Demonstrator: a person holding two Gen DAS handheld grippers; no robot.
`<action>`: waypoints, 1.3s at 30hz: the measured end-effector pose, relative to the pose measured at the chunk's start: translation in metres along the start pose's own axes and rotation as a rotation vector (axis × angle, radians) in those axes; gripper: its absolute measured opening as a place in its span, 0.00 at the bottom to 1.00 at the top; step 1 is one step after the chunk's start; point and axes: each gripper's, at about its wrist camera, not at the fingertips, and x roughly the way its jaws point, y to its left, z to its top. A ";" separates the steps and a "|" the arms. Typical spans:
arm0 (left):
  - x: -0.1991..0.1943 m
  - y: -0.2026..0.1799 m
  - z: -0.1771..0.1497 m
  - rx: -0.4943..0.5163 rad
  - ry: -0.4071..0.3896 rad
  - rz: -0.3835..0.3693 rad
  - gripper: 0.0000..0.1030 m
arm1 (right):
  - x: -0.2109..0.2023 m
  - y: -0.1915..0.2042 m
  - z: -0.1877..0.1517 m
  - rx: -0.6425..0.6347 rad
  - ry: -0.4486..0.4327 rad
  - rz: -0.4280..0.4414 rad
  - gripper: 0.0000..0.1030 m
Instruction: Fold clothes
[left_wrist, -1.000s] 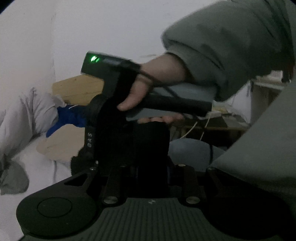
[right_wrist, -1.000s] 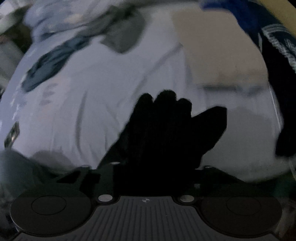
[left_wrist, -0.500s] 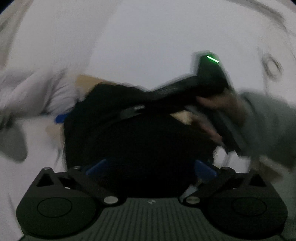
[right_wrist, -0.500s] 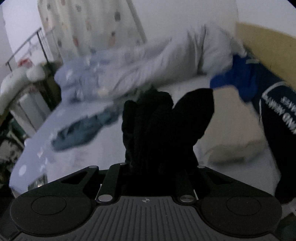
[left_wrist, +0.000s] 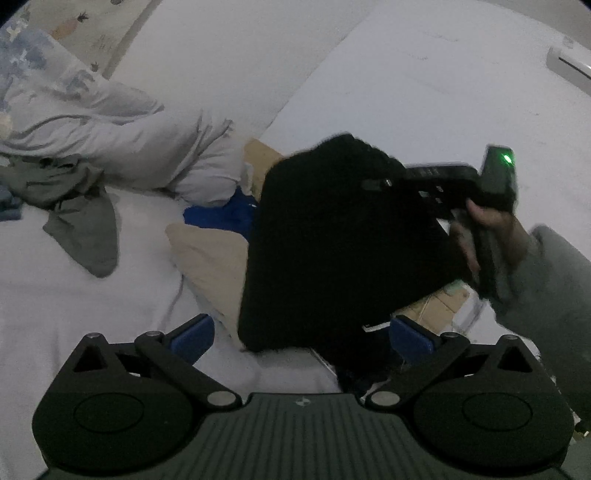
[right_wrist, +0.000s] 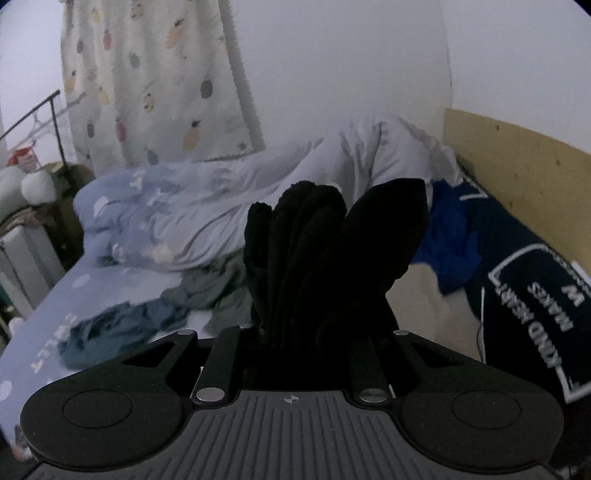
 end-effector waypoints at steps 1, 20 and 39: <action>-0.001 0.001 -0.001 -0.007 0.002 0.005 1.00 | 0.010 -0.003 0.007 0.011 -0.016 -0.002 0.18; -0.007 0.014 0.022 -0.002 -0.004 0.144 1.00 | 0.235 -0.123 0.015 0.546 -0.401 -0.075 0.19; -0.004 0.009 0.008 -0.054 0.019 0.132 1.00 | 0.242 -0.227 -0.151 0.902 -0.270 -0.256 0.23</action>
